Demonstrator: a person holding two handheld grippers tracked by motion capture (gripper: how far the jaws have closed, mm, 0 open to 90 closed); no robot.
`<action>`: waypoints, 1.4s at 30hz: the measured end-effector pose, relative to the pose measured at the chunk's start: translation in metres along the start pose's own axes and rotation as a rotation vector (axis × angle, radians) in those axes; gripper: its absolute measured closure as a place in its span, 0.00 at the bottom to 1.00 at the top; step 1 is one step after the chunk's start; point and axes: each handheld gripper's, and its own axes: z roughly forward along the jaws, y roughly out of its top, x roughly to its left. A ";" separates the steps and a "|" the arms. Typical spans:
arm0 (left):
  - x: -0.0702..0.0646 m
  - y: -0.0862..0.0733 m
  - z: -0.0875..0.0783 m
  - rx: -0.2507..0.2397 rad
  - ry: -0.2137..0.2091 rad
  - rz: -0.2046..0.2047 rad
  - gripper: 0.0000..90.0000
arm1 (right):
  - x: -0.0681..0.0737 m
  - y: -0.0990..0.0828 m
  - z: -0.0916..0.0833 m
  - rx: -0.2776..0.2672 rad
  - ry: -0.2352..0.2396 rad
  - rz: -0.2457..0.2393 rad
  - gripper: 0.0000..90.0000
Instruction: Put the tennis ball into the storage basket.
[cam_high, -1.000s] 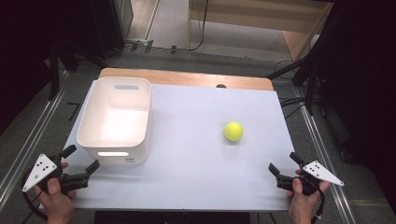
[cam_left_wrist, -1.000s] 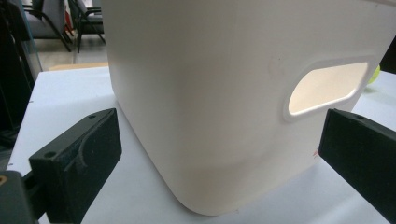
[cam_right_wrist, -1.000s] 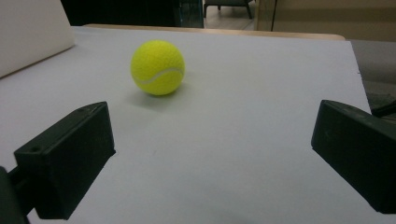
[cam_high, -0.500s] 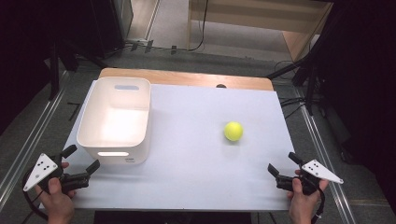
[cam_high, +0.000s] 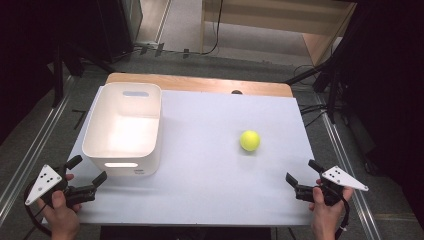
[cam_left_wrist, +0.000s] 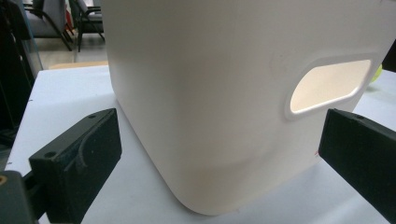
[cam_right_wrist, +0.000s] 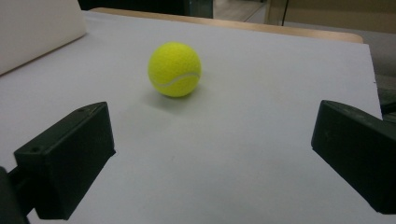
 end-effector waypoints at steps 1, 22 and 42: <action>0.000 0.000 0.000 0.000 0.000 -0.001 0.00 | 0.000 0.002 0.000 0.001 0.006 -0.001 0.00; 0.000 0.000 0.000 0.003 -0.002 -0.002 0.00 | 0.016 0.029 0.019 0.059 0.056 -0.058 0.00; 0.000 0.000 0.000 0.003 -0.004 -0.003 0.00 | 0.029 0.046 0.051 0.135 0.118 -0.070 0.00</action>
